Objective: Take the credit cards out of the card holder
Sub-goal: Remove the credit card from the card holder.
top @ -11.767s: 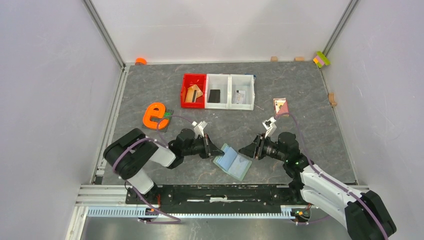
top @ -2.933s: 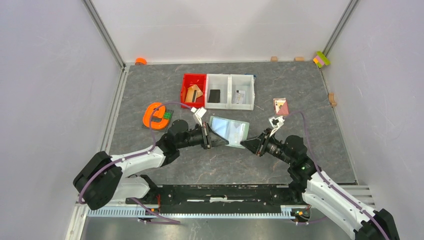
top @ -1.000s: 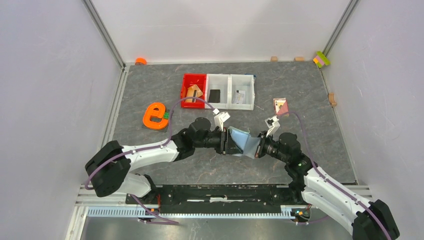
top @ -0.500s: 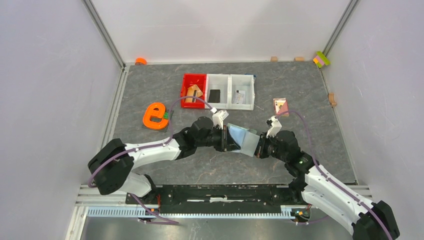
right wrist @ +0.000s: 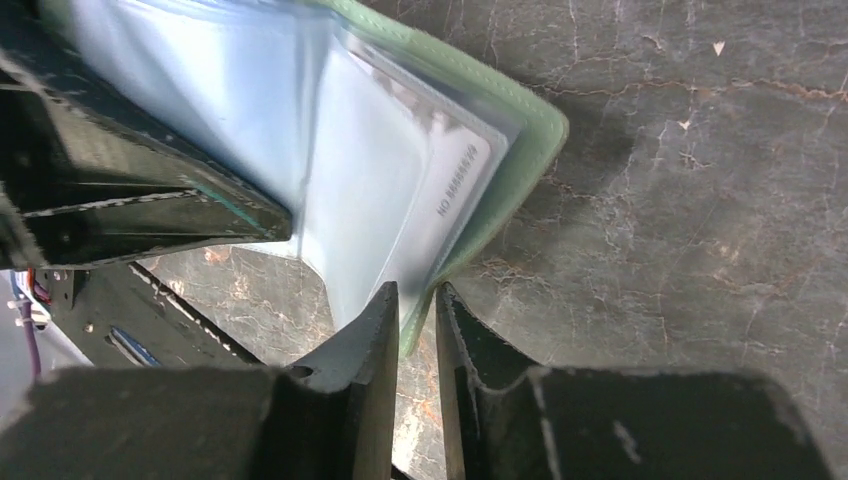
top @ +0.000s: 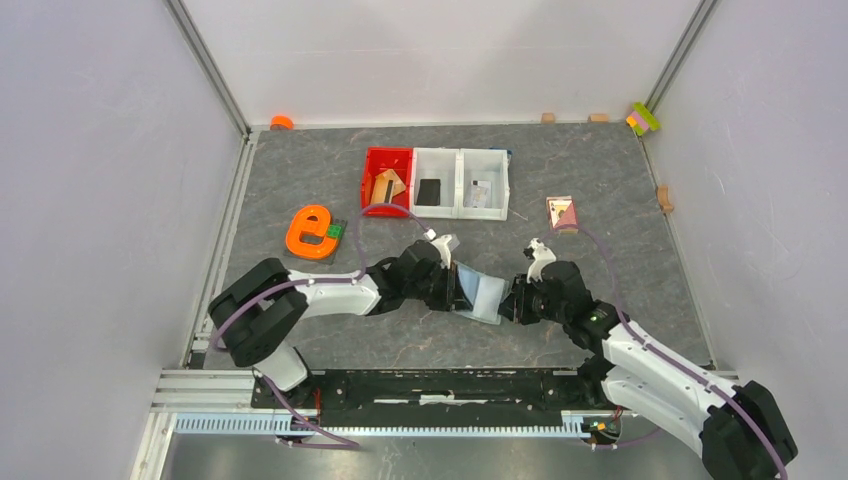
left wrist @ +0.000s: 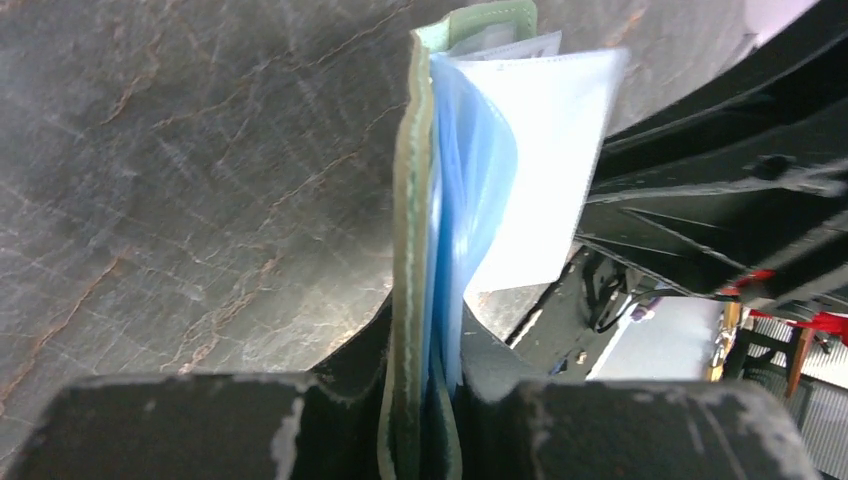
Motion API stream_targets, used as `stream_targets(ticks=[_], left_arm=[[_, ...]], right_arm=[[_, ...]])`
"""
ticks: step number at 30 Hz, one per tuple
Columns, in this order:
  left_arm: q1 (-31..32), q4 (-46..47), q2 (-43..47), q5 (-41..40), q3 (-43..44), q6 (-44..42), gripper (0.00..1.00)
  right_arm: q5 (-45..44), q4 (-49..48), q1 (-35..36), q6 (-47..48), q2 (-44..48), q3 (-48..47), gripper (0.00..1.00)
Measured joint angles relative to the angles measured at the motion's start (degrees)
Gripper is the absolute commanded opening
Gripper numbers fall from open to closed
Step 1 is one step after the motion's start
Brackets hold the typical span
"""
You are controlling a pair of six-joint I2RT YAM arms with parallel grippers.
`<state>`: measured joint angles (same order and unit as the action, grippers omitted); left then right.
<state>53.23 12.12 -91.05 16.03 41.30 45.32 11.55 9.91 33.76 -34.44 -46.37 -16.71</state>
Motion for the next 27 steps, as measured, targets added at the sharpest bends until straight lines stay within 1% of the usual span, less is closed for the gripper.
stream_targets(ticks=[3,4,10,17,21,27], left_arm=[[0.0,-0.66,-1.75,0.0,0.0,0.0,0.02],[0.04,-1.03,-2.25,0.02,0.0,0.0,0.02],[0.15,-1.16,-3.34,0.92,0.0,0.0,0.02],[0.15,0.26,-4.61,2.47,0.0,0.0,0.02],[0.15,1.01,-6.05,3.82,0.0,0.0,0.04],[0.15,1.9,-7.04,5.4,0.0,0.0,0.19]], right_arm=[[0.46,-1.2,0.0,0.39,-1.38,0.0,0.38],[0.63,-1.84,0.0,0.48,-2.03,0.0,0.39],[2.16,-4.2,0.0,0.92,-5.44,0.0,0.39],[4.39,-8.81,0.0,0.68,-5.53,0.07,0.39],[6.03,-12.26,0.0,0.26,-6.82,0.13,0.34],[7.76,-16.17,0.15,-0.46,-10.71,1.29,0.19]])
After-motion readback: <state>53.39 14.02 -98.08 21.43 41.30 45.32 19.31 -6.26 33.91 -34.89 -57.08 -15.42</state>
